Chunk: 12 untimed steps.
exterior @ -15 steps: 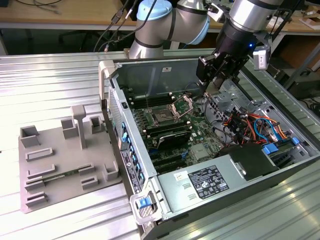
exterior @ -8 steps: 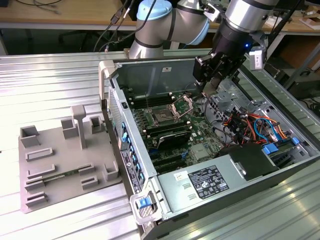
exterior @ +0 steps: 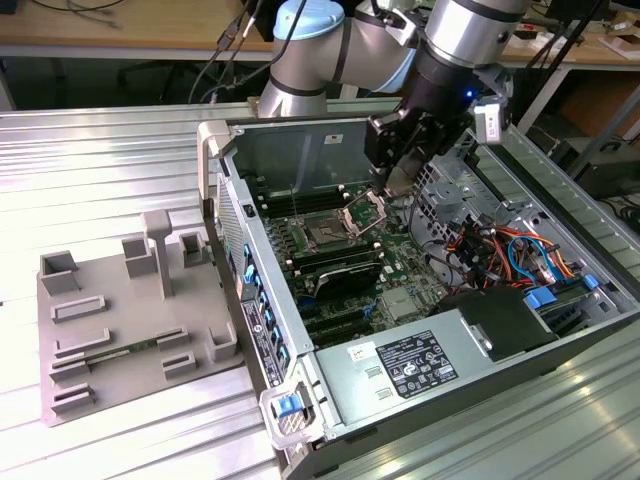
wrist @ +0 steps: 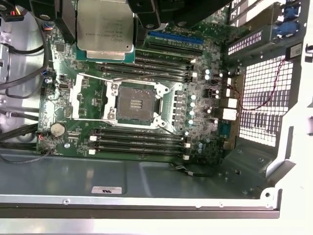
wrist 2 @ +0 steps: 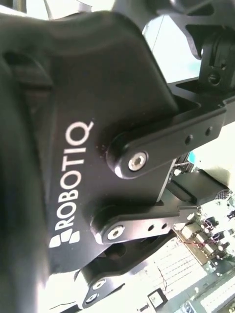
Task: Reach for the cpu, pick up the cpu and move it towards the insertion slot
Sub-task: 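Pick up the cpu and move it towards the insertion slot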
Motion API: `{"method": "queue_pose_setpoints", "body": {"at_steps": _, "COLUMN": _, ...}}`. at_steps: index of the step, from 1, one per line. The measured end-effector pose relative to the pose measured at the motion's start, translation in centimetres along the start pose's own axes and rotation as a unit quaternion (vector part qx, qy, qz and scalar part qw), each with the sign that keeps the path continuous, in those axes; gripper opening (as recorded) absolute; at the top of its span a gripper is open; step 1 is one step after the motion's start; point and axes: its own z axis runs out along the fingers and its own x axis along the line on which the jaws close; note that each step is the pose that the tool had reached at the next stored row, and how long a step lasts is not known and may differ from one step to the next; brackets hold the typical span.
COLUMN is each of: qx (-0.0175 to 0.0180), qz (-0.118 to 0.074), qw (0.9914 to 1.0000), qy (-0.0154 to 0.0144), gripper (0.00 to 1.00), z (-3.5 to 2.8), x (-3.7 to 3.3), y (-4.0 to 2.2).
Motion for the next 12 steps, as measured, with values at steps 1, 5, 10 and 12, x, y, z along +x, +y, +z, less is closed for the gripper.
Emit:
{"method": "queue_pose_setpoints", "body": {"at_steps": 1, "qx": 0.0000, "qz": 0.001, "qw": 1.00000, "qy": 0.0000, "gripper": 0.55, "z": 0.07, "x": -0.01, "y": 0.10}}
{"method": "queue_pose_setpoints", "body": {"at_steps": 5, "qx": -0.0118, "qz": 0.017, "qw": 0.99978, "qy": -0.0018, "gripper": 0.55, "z": 0.26, "x": -0.02, "y": 0.18}}
{"method": "queue_pose_setpoints", "body": {"at_steps": 10, "qx": -0.0354, "qz": 0.047, "qw": 0.99827, "qy": -0.0054, "gripper": 0.55, "z": 0.39, "x": -0.02, "y": 0.18}}
{"method": "queue_pose_setpoints", "body": {"at_steps": 12, "qx": -0.0411, "qz": 0.058, "qw": 0.99743, "qy": -0.0065, "gripper": 0.55, "z": 0.58, "x": -0.03, "y": 0.22}}
